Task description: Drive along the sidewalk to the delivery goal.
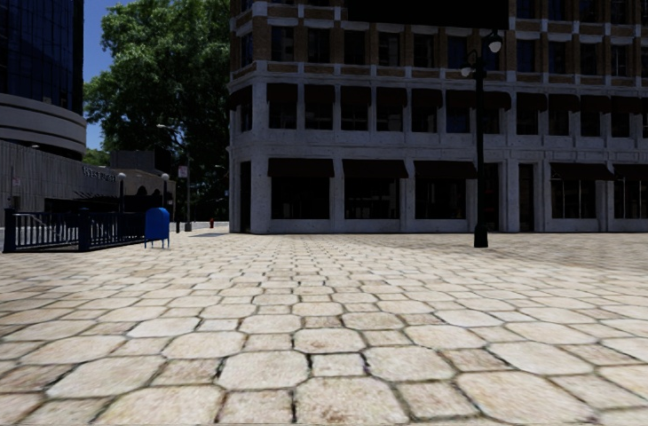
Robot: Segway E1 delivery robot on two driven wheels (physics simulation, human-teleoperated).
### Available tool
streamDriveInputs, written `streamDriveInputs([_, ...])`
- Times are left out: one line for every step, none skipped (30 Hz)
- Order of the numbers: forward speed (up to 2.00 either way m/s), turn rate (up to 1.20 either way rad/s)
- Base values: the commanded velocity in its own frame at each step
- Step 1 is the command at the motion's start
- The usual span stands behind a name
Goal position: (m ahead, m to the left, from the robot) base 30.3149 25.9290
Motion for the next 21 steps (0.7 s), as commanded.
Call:
streamDriveInputs([1.27,0.11])
streamDriveInputs([1.27,0.11])
streamDriveInputs([1.27,0.12])
streamDriveInputs([1.27,0.12])
streamDriveInputs([1.27,0.13])
streamDriveInputs([1.27,0.17])
streamDriveInputs([1.27,0.18])
streamDriveInputs([1.25,0.19])
streamDriveInputs([1.25,0.19])
streamDriveInputs([1.23,0.16])
streamDriveInputs([1.17,0.15])
streamDriveInputs([1.11,0.14])
streamDriveInputs([1.11,0.14])
streamDriveInputs([1.08,0.14])
streamDriveInputs([1.01,0.09])
streamDriveInputs([0.99,0.01])
streamDriveInputs([0.97,0.0])
streamDriveInputs([0.97,0.0])
streamDriveInputs([0.97,0.0])
streamDriveInputs([0.97,0.01])
streamDriveInputs([0.97,0.02])
